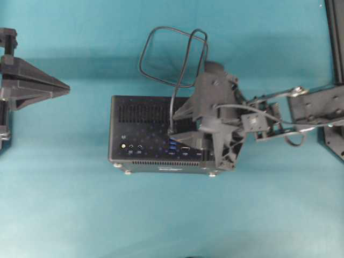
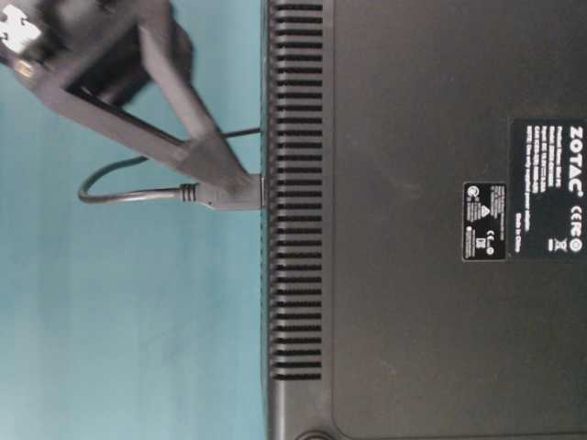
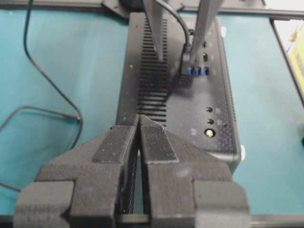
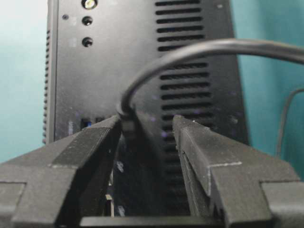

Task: Insert the USB into the PC box with both arms.
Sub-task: 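Open the right gripper and lift it away from the PC box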

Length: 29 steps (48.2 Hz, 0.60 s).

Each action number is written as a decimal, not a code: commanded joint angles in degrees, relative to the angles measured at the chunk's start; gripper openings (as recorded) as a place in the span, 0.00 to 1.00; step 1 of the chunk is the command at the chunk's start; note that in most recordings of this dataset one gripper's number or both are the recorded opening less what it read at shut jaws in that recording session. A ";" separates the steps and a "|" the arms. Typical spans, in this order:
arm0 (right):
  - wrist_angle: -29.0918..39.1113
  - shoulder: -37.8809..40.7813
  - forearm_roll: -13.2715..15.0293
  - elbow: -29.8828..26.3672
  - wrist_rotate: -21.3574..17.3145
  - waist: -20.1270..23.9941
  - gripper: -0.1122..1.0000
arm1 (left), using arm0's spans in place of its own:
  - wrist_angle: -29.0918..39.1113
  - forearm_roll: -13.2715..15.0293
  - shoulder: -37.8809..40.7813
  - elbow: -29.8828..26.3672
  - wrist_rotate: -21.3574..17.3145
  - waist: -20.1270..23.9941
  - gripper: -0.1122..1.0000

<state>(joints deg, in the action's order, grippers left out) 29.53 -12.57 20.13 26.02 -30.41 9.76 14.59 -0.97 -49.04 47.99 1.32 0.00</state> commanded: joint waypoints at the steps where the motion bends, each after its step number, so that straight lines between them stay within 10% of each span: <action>1: 1.41 -3.52 0.09 -1.67 -0.35 -0.18 0.61 | -0.26 -0.09 0.09 -0.97 -0.09 0.09 0.17; 29: 1.23 -12.30 -0.26 3.52 -0.53 0.62 0.61 | -0.26 -0.09 0.09 -0.88 -0.09 0.09 0.17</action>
<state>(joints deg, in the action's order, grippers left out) 31.38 -23.12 19.95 29.88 -30.41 10.11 14.59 -0.97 -49.04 47.90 1.23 0.00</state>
